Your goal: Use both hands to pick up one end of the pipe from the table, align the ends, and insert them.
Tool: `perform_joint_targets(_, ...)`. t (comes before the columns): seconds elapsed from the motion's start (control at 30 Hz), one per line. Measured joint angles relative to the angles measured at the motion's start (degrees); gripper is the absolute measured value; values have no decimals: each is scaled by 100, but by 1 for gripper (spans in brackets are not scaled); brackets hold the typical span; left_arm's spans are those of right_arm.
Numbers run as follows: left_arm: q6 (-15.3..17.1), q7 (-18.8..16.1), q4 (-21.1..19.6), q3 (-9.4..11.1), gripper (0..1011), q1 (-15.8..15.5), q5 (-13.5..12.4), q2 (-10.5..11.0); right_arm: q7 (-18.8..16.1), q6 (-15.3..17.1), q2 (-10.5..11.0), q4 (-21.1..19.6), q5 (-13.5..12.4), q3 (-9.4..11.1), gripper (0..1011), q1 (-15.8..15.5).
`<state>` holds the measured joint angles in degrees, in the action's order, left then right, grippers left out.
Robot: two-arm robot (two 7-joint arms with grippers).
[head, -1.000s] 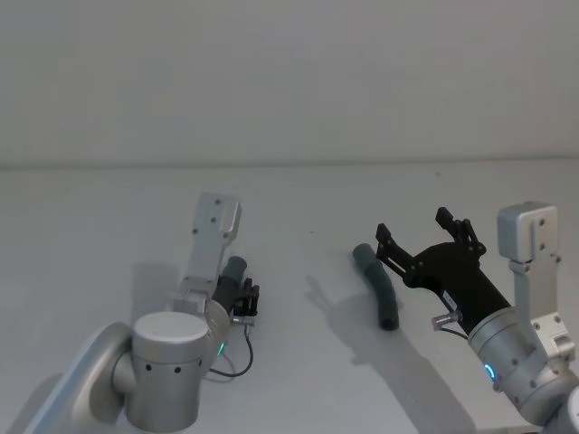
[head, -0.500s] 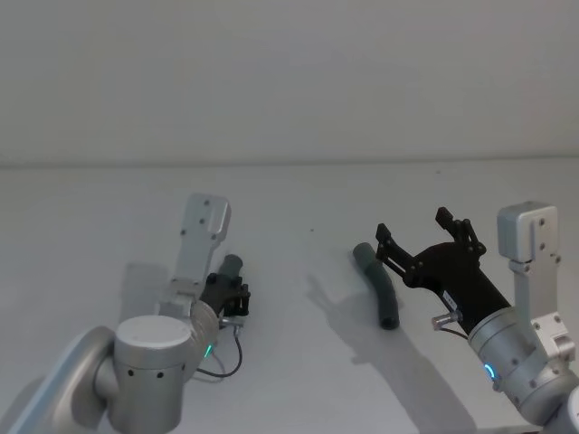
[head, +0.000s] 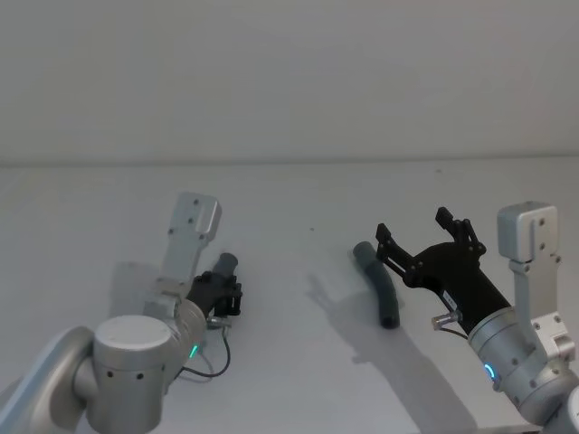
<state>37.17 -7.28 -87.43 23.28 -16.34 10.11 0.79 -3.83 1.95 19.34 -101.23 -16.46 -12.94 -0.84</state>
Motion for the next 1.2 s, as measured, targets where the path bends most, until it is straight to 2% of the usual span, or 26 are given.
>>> perform_joint_targets(0.4, -306, 682, -28, 34, 331, -224, 24, 394, 0, 0, 0, 0, 0, 0, 1000, 0)
perform_joint_targets(0.87, -616, 1998, 9, 127, 330, -689, 197, 1035, 0, 0, 0, 0, 0, 0, 1000, 0)
perform_joint_targets(1.2, -756, 3030, 68, 220, 330, -1029, 423, 1513, 0, 0, 0, 0, 0, 0, 1000, 0)
